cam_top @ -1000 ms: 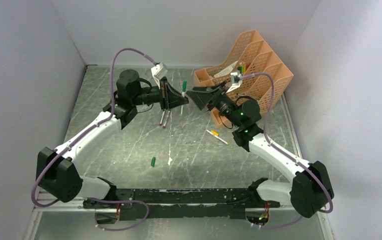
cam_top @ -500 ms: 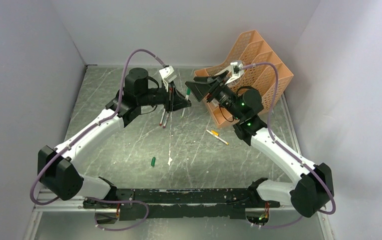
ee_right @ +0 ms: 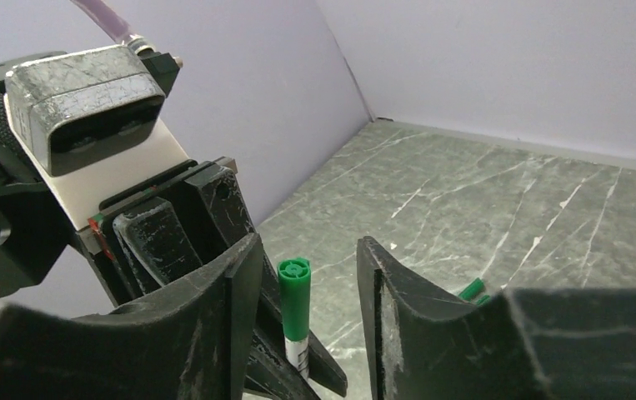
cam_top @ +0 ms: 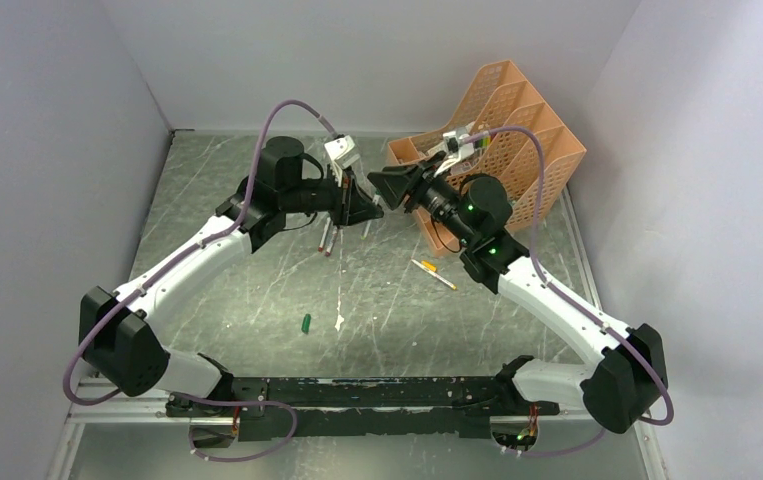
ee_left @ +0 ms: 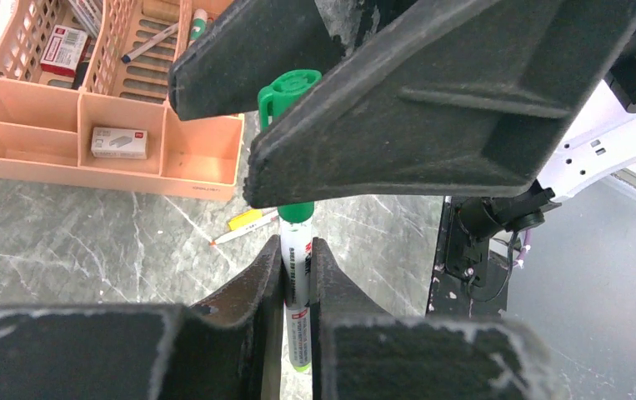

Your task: Insert the pens into the pen caps

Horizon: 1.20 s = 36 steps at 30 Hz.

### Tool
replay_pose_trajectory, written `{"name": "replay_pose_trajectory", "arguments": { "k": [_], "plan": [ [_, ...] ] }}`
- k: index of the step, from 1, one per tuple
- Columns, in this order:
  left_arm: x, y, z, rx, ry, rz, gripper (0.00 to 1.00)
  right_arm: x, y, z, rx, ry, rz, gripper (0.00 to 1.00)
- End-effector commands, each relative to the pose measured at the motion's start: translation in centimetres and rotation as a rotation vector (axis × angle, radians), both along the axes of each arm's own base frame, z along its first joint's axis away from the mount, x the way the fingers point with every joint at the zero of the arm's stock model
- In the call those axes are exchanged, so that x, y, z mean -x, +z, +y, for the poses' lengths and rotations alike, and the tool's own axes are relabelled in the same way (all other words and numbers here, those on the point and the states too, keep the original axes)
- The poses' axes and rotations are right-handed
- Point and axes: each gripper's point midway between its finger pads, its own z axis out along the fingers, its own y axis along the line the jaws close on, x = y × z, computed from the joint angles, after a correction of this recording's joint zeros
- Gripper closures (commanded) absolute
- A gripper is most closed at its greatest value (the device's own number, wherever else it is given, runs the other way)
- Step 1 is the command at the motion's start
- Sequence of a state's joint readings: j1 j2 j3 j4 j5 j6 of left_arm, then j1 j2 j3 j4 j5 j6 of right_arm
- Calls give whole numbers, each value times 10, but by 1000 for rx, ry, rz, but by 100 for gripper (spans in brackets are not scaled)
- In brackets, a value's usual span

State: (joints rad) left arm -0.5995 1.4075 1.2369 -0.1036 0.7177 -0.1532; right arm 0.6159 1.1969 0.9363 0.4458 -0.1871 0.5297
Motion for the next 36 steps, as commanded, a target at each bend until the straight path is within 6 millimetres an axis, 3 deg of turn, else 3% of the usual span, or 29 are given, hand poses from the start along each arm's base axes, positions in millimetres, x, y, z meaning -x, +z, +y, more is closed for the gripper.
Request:
{"name": "replay_pose_trajectory", "arguments": {
  "k": [1,4,6,11,17,29,36],
  "plan": [
    [-1,14,-3,8,-2,-37,93,-3,8,0,0,-17,-24,65],
    [-2,13,-4,4,1,-29,93,-3,6,0,-3,-16,-16,92],
    [-3,13,-5,4,6,-19,93,-3,3,1,5,-15,-12,100],
    [-9,22,-8,20,24,0,93,-6,-12,-7,66,-62,19,100],
    [-12,43,-11,60,30,-26,93,-1,-46,-7,133,-41,102,100],
    [-21,75,-17,102,22,-103,93,29,-116,12,240,63,247,100],
    [-28,82,-18,110,46,-119,93,47,-150,17,270,83,305,100]
  ]
}}
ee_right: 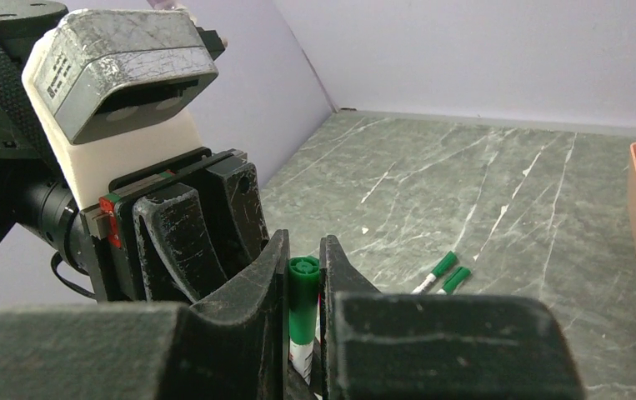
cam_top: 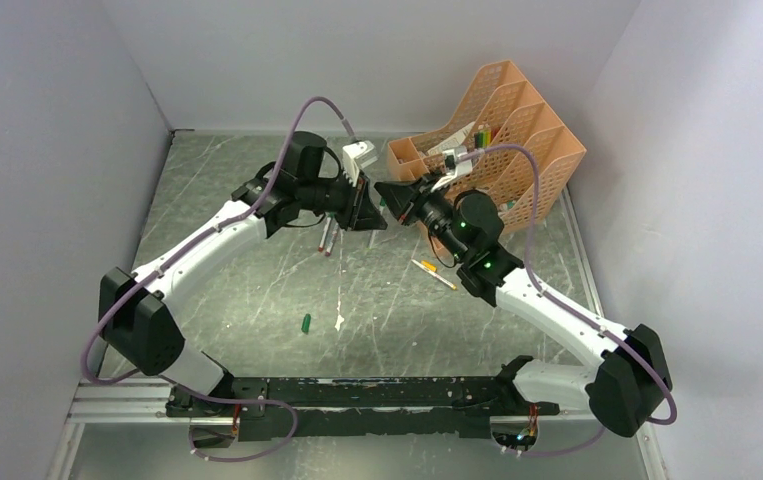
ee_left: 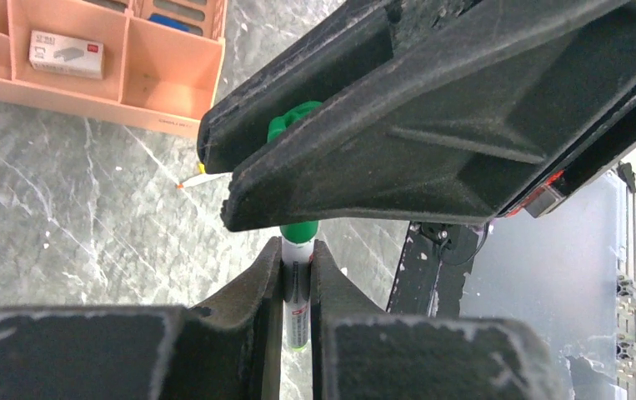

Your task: Insert the pens into the pen caps

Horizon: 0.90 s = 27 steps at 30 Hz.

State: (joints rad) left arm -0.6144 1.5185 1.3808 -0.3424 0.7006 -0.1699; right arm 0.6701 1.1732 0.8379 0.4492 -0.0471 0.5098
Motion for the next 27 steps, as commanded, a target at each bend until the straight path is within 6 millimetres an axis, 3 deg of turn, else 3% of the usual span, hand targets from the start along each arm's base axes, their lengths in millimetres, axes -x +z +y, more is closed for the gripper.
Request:
{"name": "replay_pose_trajectory", "arguments": {
  "k": [1,27],
  "plan": [
    [-26,108,-12,230,42,-309,93,47,-115,21,214,171,268,100],
    [-27,143,-9,272,48,-401,93,88,-190,24,310,210,433,100]
  ]
}}
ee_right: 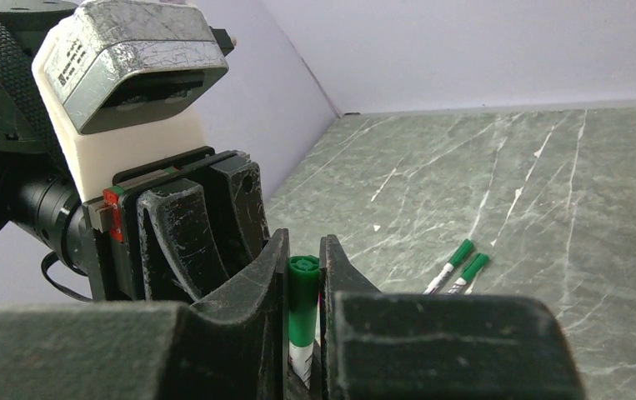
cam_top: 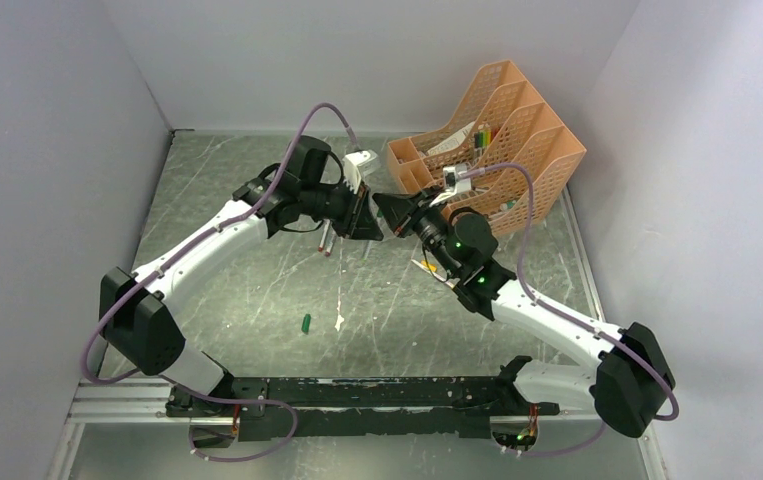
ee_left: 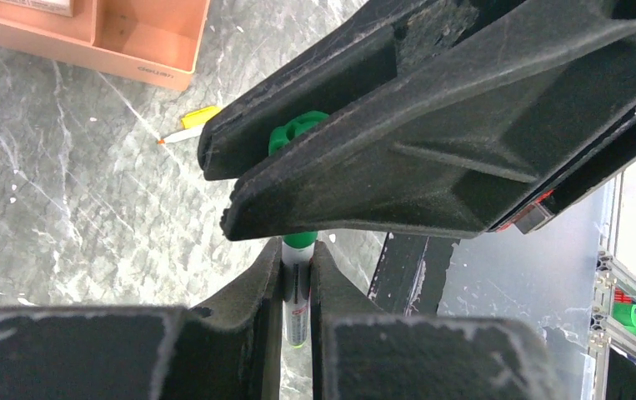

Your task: Insert the pens into the pen caps

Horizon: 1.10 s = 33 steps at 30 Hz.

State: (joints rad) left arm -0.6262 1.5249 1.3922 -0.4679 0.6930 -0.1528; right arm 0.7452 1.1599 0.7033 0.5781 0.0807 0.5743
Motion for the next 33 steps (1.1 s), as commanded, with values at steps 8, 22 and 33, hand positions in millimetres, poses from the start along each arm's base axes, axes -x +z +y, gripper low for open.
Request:
{"name": "replay_pose_trajectory", "arguments": {
  "k": [8,22,33],
  "plan": [
    [-34,176,-14,380,33,-506,93,86,-183,26,384,298,449,100],
    [-30,161,-10,341,26,-491,93,75,-142,23,360,245,348,100],
    [-8,96,-6,300,-28,-372,93,66,-74,17,264,195,169,77]
  ]
}}
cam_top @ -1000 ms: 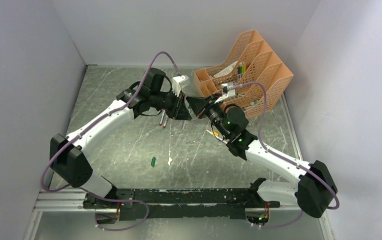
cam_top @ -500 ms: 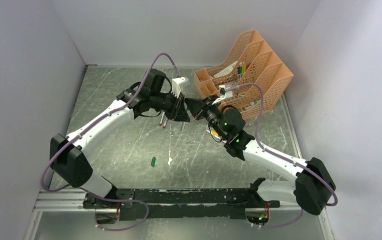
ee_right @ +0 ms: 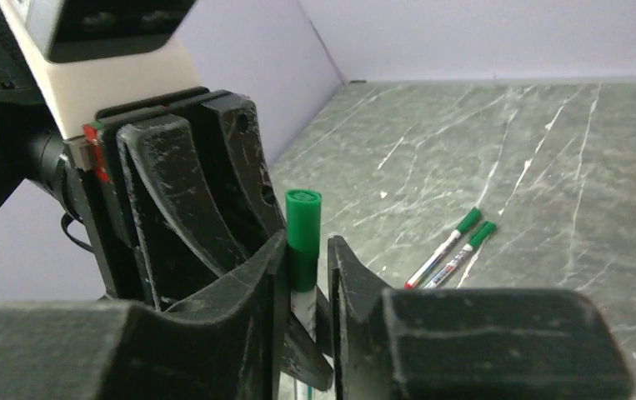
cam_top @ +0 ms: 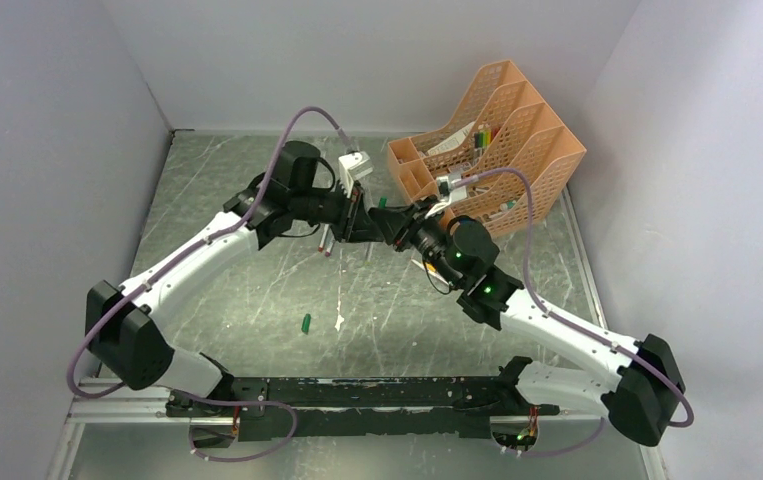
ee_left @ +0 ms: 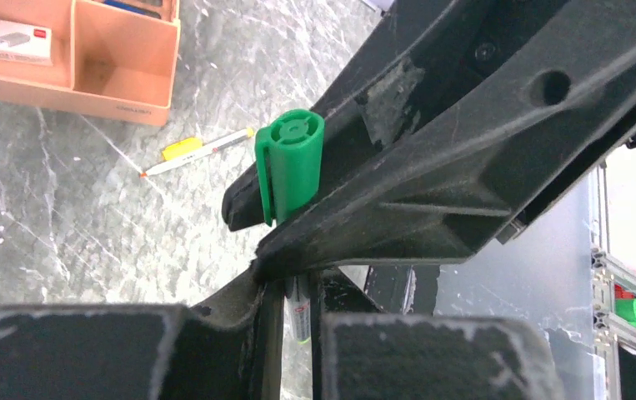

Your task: Insert the pens into the pen caps

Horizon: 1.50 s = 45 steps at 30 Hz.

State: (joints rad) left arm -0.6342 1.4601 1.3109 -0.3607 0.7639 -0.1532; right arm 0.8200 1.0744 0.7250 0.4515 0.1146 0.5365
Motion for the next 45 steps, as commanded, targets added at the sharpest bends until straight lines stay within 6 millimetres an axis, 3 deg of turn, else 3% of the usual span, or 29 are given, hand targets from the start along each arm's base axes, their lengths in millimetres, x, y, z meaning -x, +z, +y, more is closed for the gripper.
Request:
{"name": "replay_pose_trajectory", "arguments": {
  "k": [1,8,12,16,20,23,29,40,45],
  "plan": [
    [-24,80,-3,221,48,-309,93,38,-83,11,226,151,172,75],
    [-28,61,0,173,69,-291,93,40,-64,-2,159,112,120,64],
    [-35,50,1,143,103,-273,93,41,-49,-26,116,25,87,60],
    [-62,30,8,78,249,-261,90,40,-47,-52,126,-71,85,59],
    [-86,-10,13,-51,344,-199,89,39,-62,-68,180,-137,126,60],
    [-104,-52,16,-170,413,-112,89,40,-70,-71,183,-142,140,60],
    [-119,-123,17,-307,480,45,88,38,-84,-70,208,-145,170,60],
    [-141,-203,58,-513,651,207,87,37,-106,-67,237,-130,201,61],
    [-149,-224,74,-588,705,232,86,39,-109,-64,235,-111,210,62]
  ]
}}
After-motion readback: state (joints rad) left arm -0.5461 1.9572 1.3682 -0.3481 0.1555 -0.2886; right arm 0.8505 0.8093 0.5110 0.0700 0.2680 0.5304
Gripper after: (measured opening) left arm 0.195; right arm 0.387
